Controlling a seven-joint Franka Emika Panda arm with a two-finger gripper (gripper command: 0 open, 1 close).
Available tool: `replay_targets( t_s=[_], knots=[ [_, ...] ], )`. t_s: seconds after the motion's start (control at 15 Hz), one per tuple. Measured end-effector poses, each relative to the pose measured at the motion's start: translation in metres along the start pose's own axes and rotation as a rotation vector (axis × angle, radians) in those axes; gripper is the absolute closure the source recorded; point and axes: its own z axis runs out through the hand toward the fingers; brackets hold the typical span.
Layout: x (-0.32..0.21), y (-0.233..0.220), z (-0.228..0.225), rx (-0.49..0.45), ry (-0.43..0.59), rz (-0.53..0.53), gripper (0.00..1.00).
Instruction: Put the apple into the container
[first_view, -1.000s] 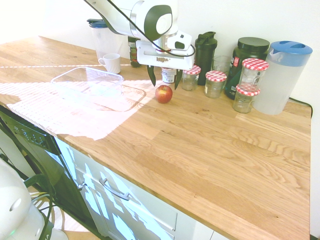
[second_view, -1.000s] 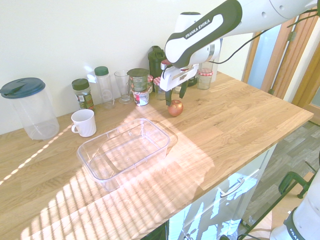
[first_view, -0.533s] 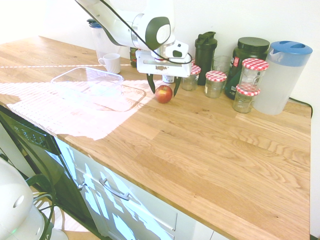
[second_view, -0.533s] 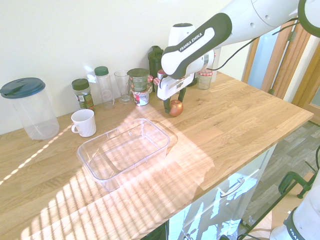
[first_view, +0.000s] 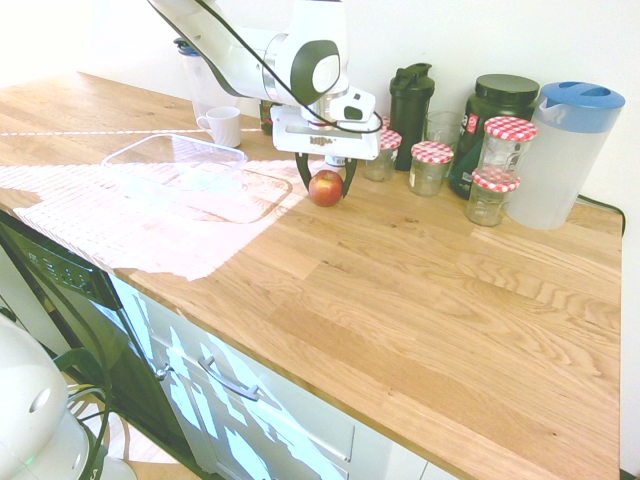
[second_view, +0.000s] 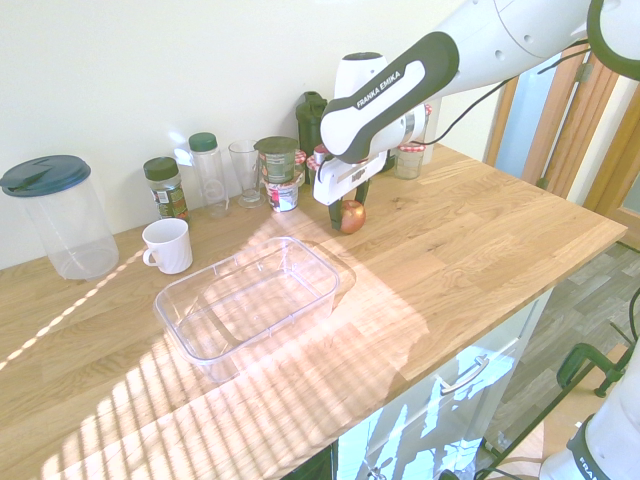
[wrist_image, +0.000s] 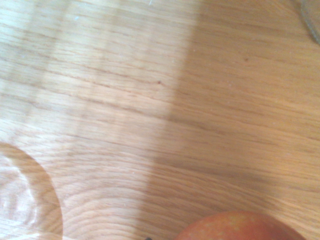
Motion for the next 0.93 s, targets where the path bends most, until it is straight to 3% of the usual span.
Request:
replay_targets(
  t_s=[0.33, 0.53, 0.73, 0.93],
  knots=[
    [0.001, 0.004, -0.016, 0.000, 0.000, 0.025, 1.00],
    [-0.012, 0.000, -0.081, 0.017, -0.003, 0.029, 1.00],
    [-0.058, -0.037, -0.138, 0.054, -0.015, -0.003, 1.00],
    [-0.112, -0.090, -0.148, 0.084, -0.034, -0.031, 1.00]
  ],
)
